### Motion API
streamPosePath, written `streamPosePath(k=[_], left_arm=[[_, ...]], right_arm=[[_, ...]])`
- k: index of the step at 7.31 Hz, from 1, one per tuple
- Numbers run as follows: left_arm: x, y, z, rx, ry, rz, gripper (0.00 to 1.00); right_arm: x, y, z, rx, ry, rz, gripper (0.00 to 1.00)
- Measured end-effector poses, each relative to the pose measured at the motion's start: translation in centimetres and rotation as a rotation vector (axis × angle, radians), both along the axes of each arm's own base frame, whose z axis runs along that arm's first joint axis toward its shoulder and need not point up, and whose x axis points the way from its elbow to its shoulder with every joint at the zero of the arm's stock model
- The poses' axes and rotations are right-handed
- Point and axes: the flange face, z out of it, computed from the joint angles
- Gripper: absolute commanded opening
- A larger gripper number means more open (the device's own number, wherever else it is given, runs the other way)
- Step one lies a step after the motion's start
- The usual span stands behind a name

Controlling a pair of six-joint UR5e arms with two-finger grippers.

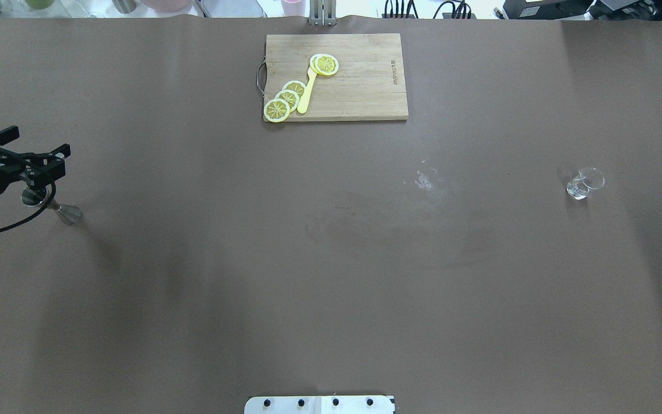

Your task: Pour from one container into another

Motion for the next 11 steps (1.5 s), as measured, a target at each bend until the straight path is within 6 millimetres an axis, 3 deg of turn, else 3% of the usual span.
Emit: streamPosePath(k=[2,4,6,7,9,11], left_arm=[[-2.3,-4.0,-1.5,-0.145,0.003,0.119,0.98],[-6.4,-7.3,-0.6,-0.357,0.030,0.221,0.98],[-12.0,-10.3,1.3,-0.523,-0.039,0.281,0.98],[-15.4,-12.2,2.9,-0.538,-0.118,0.316,0.98],[-22.1,-14.7,8.5,-0.513,-0.258,0.395,0.98],[-27.2,-14.1,13.4,-0.510,-0.278,0.443,0.98]], right_arm=[[0.0,0.0,0.0,-0.001,-0.001,0.001,1.00],[0.0,-0.1,0.0,0.002,0.000,-0.001,1.00],[0.0,-0.2,-0.1,0.009,0.003,-0.005,1.00],[0.1,-0.3,-0.2,0.013,0.005,-0.007,1.00],[0.1,-0.5,-0.3,0.018,0.006,-0.008,1.00],[0.1,-0.6,-0.5,0.021,0.006,-0.008,1.00]])
